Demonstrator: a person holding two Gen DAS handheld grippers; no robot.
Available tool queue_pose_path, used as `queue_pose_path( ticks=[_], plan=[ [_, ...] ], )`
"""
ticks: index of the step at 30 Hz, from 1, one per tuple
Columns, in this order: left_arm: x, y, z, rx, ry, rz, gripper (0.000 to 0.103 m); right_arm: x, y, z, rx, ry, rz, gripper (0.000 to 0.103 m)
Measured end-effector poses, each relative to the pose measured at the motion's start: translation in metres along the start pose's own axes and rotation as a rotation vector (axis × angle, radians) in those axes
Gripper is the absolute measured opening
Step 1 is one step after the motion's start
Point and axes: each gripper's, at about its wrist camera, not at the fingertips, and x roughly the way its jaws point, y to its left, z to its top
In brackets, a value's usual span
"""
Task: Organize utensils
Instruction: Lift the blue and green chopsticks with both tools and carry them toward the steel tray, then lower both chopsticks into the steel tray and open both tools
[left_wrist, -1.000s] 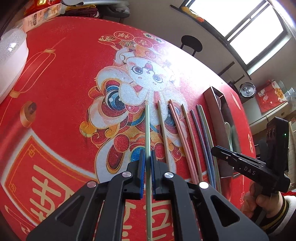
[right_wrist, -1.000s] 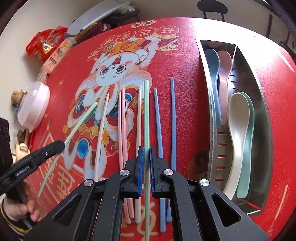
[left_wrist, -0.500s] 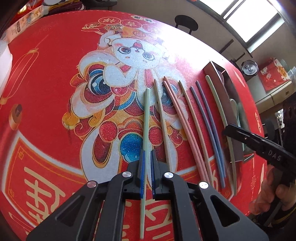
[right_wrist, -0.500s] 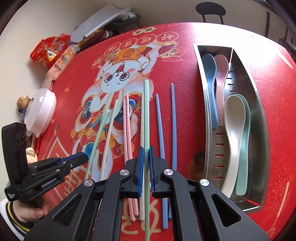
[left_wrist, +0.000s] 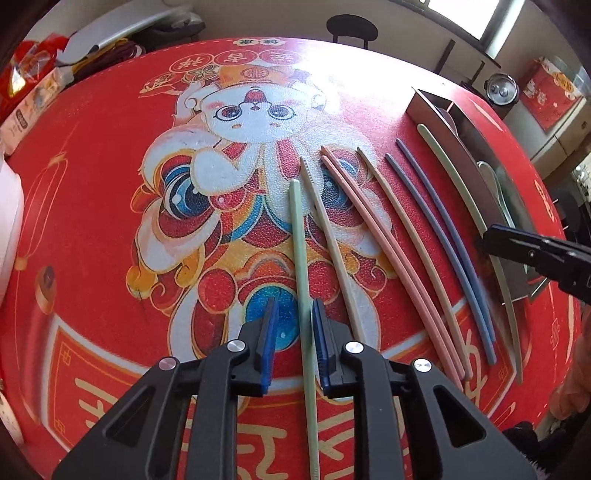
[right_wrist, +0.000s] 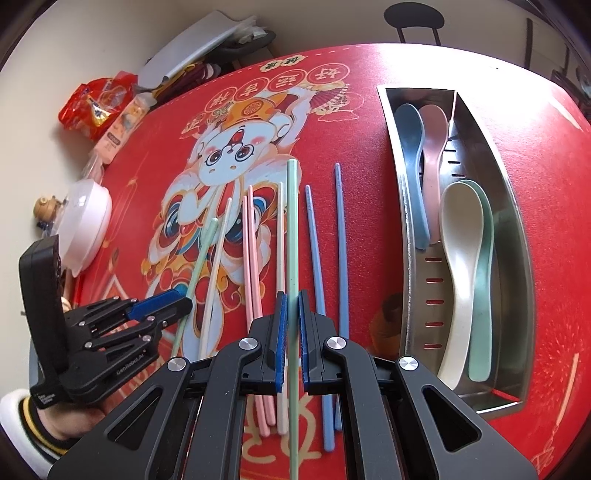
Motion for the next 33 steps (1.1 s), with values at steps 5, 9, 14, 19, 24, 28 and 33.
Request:
queue_pose_path(
  ticks=[5, 9, 14, 19, 24, 28, 33],
  plan=[
    [0.001, -0.015, -0.004, 0.094, -0.011, 0.04, 0.007, -0.001, 0.001, 0.0, 0.0, -0.004, 0.003, 0.006],
    [-0.001, 0.0, -0.003, -0.014, 0.002, -0.07, 0.006, -0.002, 0.001, 0.001, 0.002, -0.008, 0.006, 0.006],
    [-0.014, 0.035, 0.001, -0.253, -0.003, -0.201, 0.006, -0.01, -0.002, 0.003, 0.014, -0.025, 0.019, 0.006],
    [-0.036, 0.045, 0.012, -0.352, -0.037, -0.264, 0.006, -0.017, -0.006, 0.005, 0.029, -0.039, 0.041, 0.006],
    [-0.052, 0.025, 0.032, -0.354, -0.08, -0.32, 0.006, -0.025, -0.014, 0.009, 0.039, -0.058, 0.048, 0.006],
    [-0.052, -0.005, 0.056, -0.327, -0.099, -0.376, 0.006, -0.038, -0.034, 0.018, 0.067, -0.091, 0.036, 0.006],
    [-0.039, -0.05, 0.087, -0.294, -0.104, -0.432, 0.006, -0.054, -0.069, 0.034, 0.091, -0.122, -0.02, 0.006]
  ],
)
